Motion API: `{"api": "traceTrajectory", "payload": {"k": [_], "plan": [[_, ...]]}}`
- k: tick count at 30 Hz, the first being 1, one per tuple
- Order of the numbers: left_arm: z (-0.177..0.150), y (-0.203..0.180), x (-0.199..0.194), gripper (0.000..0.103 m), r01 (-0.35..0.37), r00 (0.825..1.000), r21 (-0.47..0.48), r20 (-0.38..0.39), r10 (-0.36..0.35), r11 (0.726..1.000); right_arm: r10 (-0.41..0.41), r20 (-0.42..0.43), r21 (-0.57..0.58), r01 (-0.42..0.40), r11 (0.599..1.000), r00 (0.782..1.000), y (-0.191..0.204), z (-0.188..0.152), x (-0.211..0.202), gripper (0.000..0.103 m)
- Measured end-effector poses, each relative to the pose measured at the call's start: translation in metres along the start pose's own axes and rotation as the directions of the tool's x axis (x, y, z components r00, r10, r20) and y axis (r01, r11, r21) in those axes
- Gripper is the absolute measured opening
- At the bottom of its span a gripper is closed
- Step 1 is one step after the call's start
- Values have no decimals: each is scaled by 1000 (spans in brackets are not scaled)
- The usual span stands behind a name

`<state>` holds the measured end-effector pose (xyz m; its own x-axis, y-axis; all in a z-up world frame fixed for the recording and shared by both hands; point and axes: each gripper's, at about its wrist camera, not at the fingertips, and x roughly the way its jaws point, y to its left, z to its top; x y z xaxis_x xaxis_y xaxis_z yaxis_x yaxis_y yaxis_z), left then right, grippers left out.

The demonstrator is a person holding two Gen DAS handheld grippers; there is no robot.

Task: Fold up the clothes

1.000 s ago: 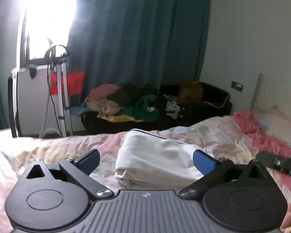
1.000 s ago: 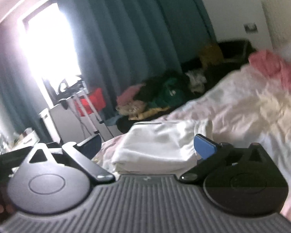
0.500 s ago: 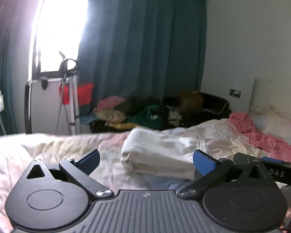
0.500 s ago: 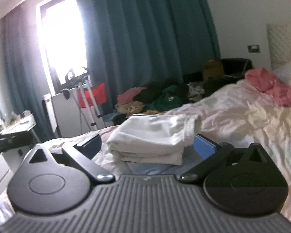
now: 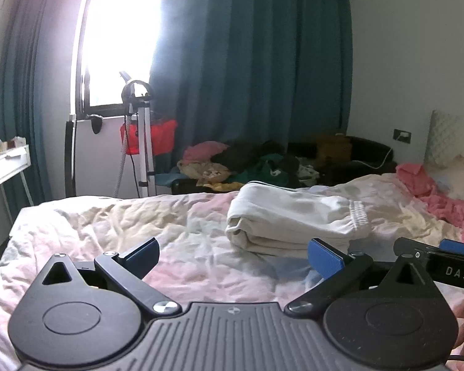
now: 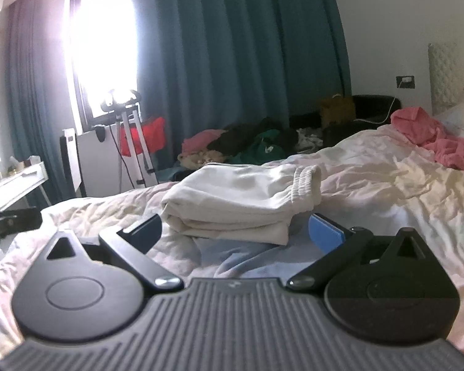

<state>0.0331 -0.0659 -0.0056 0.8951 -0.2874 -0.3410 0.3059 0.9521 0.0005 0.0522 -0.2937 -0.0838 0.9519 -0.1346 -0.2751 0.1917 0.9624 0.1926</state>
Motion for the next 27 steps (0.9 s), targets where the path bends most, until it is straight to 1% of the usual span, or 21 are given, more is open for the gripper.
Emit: {"api": "traceTrajectory", "payload": {"k": [6, 8, 15, 27], "plan": [[3, 0, -3, 103, -14, 1000, 8, 6, 14, 1000, -3, -30, -5, 2, 1000, 1000, 3, -4, 2, 103], [2, 1, -4, 103, -15, 1000, 2, 5, 15, 1000, -2, -26, -1, 2, 1000, 1000, 4, -4, 1, 103], [-3, 2, -8, 103, -18, 1000, 4, 0, 18, 1000, -18, -18, -48, 17, 999, 1000, 11, -8, -2, 103], [-7, 2, -12, 103, -22, 1000, 0, 4, 22, 1000, -31, -18, -56, 30, 998, 999, 12, -8, -5, 103]]}}
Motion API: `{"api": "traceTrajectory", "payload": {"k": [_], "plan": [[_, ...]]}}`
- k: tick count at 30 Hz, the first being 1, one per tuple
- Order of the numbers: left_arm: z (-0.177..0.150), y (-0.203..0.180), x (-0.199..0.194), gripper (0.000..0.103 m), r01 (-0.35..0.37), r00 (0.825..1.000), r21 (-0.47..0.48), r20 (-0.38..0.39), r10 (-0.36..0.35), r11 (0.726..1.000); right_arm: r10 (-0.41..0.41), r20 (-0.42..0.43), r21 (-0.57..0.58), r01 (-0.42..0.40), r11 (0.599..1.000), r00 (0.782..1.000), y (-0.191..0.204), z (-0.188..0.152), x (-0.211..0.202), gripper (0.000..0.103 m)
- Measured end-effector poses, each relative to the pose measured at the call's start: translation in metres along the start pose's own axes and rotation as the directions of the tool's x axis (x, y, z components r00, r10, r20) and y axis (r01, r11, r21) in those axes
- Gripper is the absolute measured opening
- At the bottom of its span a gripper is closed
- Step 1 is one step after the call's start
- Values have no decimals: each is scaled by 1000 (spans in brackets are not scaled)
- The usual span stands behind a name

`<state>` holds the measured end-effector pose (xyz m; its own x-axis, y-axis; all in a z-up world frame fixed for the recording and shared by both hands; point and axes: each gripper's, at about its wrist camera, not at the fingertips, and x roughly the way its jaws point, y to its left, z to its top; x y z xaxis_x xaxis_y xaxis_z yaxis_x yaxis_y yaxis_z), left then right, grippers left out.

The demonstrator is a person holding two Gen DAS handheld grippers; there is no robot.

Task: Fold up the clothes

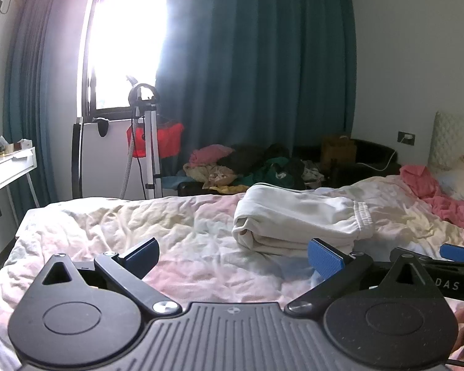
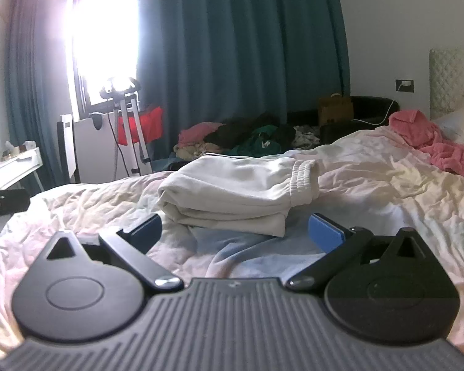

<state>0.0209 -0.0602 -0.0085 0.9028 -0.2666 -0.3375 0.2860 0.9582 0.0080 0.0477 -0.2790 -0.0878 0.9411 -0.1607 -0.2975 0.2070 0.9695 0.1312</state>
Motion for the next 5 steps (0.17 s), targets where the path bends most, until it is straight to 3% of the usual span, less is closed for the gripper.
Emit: {"api": "traceTrajectory", "payload": {"k": [5], "plan": [[-3, -2, 1, 103, 6, 1000, 3, -10, -6, 1000, 4, 1, -1, -4, 1000, 1000, 1, 0, -2, 103]]}}
